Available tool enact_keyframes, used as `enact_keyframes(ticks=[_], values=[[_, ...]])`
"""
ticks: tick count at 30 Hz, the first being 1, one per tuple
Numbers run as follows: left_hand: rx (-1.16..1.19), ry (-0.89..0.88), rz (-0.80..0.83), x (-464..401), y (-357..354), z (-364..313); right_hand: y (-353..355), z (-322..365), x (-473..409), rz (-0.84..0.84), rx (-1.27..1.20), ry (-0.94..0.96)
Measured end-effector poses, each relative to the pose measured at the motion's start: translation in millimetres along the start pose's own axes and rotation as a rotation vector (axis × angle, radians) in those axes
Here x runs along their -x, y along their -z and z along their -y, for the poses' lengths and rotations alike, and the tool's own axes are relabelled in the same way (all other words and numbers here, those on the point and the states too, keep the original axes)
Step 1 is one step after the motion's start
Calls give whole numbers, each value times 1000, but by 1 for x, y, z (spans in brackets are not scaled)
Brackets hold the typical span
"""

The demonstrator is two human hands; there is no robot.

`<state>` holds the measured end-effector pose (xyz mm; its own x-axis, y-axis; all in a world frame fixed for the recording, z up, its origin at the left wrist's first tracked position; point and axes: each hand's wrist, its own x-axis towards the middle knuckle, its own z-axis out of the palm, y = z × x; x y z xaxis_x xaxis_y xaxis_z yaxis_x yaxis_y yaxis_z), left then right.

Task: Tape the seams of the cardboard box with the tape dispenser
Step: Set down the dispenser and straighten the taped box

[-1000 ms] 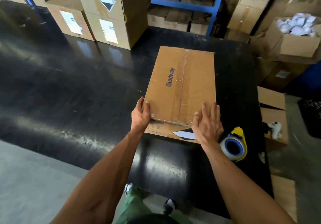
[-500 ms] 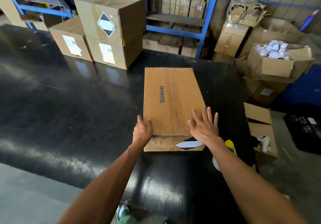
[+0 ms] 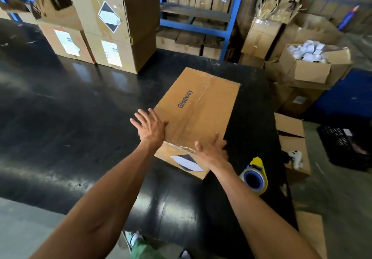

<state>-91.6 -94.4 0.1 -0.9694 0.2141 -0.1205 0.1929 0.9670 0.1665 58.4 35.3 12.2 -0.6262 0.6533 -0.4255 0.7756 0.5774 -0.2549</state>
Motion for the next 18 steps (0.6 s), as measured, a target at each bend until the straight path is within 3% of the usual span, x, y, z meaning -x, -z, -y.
enact_keyframes(ticks=[3,7,9,12,15,18], values=[[111,-6,8,20,-6,-21,7,14,15,112,15,179],[317,112,60,46,-31,-26,49,14,-25,-74,99,141],[350,109,59,47,-38,-20,56,6,-55,-78,203,246],[337,17,39,36,-38,-10,32,-4,-72,-32,247,397],[243,-65,92,12,-34,10,5,3,-66,-135,164,348],[100,-191,148,-20,-23,39,-7,24,-46,-116,148,255]])
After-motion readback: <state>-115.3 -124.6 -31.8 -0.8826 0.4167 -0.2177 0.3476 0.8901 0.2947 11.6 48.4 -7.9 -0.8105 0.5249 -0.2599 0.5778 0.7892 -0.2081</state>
